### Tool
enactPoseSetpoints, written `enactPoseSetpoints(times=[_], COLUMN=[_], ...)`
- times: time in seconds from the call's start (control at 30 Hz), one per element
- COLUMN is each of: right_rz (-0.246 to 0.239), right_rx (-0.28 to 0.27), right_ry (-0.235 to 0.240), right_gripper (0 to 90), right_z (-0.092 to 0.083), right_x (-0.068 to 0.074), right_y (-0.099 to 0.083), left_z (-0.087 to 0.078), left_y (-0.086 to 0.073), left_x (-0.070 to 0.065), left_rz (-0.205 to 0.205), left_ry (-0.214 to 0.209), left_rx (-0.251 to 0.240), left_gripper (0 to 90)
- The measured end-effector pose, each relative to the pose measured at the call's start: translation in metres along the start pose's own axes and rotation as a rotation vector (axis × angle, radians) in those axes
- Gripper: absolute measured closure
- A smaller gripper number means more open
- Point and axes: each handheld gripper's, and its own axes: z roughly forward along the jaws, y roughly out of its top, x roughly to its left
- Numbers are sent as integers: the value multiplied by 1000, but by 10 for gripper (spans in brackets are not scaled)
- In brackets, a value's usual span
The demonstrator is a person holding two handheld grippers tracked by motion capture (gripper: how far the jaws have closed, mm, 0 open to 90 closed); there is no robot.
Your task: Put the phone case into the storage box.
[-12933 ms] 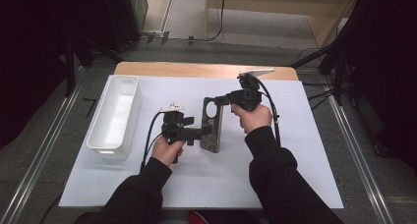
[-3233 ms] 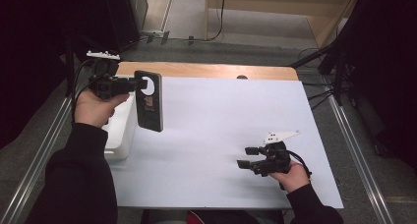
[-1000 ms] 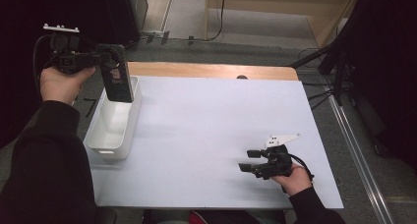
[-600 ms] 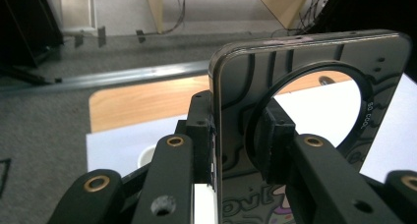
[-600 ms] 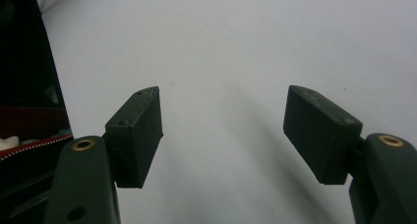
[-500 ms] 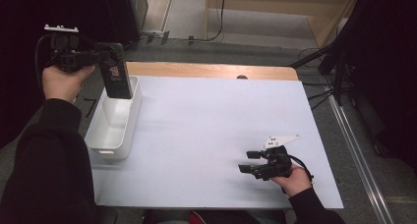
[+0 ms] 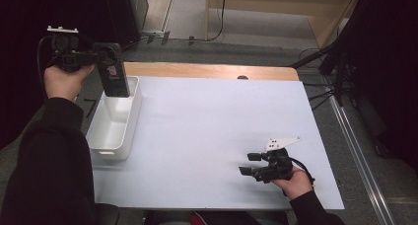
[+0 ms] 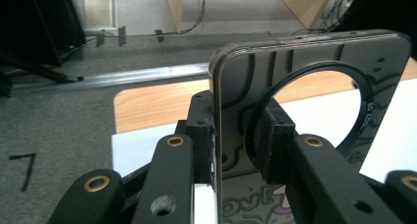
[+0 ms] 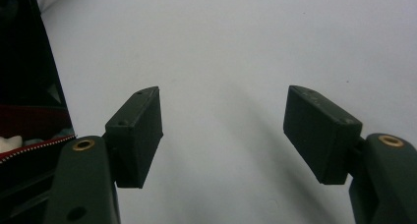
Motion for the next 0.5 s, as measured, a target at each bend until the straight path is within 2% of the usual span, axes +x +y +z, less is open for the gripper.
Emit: enactPoseSetpoints(times=[0.5], right_rz=[0], right_rx=[-3], right_ry=[0], right_gripper=[299], right_z=[0], right_x=[1], right_y=[-1], left_z=[28], left_y=[2], left_x=[0], left_rz=[-16], left_ry=[10], left_rx=[2], left_gripper=[714])
